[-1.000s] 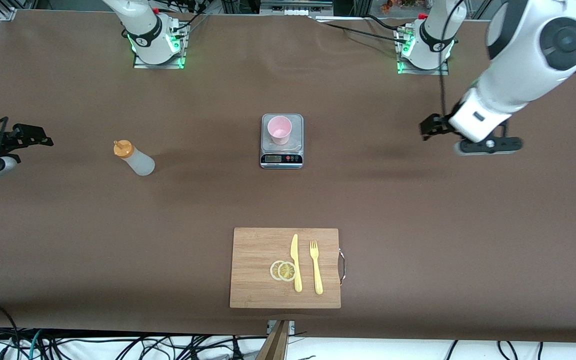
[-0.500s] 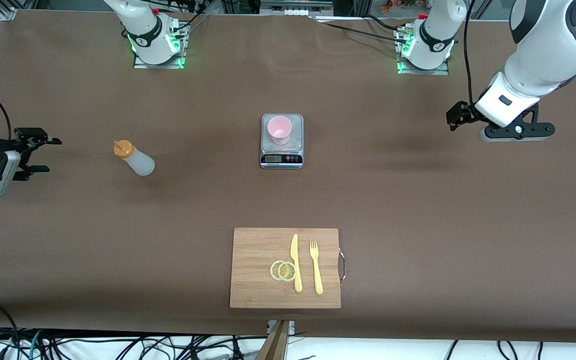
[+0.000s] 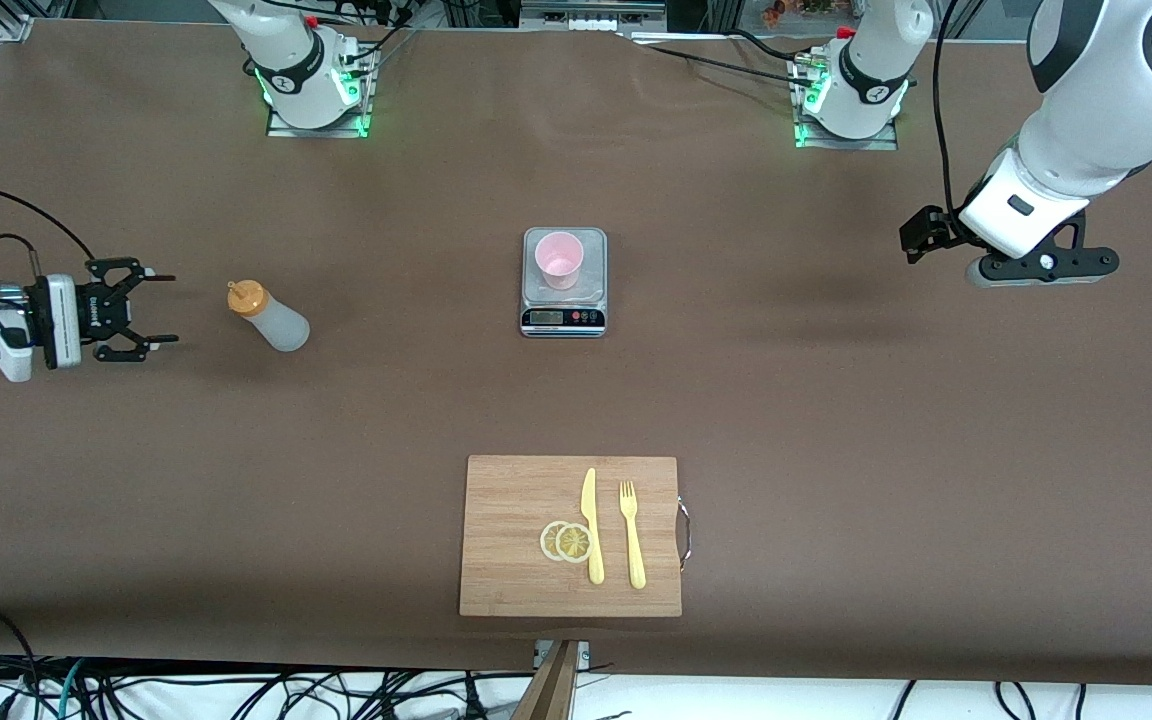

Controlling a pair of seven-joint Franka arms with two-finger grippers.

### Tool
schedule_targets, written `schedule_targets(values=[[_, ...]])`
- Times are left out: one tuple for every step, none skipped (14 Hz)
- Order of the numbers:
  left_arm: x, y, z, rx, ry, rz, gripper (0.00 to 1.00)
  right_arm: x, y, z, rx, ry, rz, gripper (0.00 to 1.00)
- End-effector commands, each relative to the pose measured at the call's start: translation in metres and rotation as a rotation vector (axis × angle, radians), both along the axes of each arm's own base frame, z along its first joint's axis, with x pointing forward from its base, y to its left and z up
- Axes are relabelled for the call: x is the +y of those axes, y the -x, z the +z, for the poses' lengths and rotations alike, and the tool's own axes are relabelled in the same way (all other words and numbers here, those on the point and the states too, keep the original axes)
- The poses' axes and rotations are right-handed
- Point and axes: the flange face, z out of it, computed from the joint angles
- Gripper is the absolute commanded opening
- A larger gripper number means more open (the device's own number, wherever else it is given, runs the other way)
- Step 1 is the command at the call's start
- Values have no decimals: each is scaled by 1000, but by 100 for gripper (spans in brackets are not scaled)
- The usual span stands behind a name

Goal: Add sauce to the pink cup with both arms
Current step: 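Reach the right gripper to the sauce bottle and grasp it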

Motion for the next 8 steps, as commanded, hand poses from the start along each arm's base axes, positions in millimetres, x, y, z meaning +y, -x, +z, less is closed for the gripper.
schedule_targets(values=[[1, 4, 3, 5, -14, -6, 100, 6, 12, -19, -161, -154, 10, 100], [1, 4, 3, 5, -15, -8, 100, 12, 14, -30, -200, -209, 5, 100], [1, 4, 4, 4, -15, -8, 100, 15, 16, -39, -229, -253, 2, 100], [1, 4, 3, 5, -15, -8, 100, 14, 21, -45, -242, -275, -6, 100], [0, 4, 3, 5, -16, -8, 100, 16, 25, -53, -247, -297, -16, 100], [0, 4, 3, 5, -14, -7, 100, 21, 30, -61, -256, -324, -22, 100], [0, 4, 3, 5, -16, -8, 100, 27, 35, -74, -265, -359, -40, 100], [0, 4, 3, 5, -16, -8, 100, 30, 40, -84, -280, -386, -46, 100]])
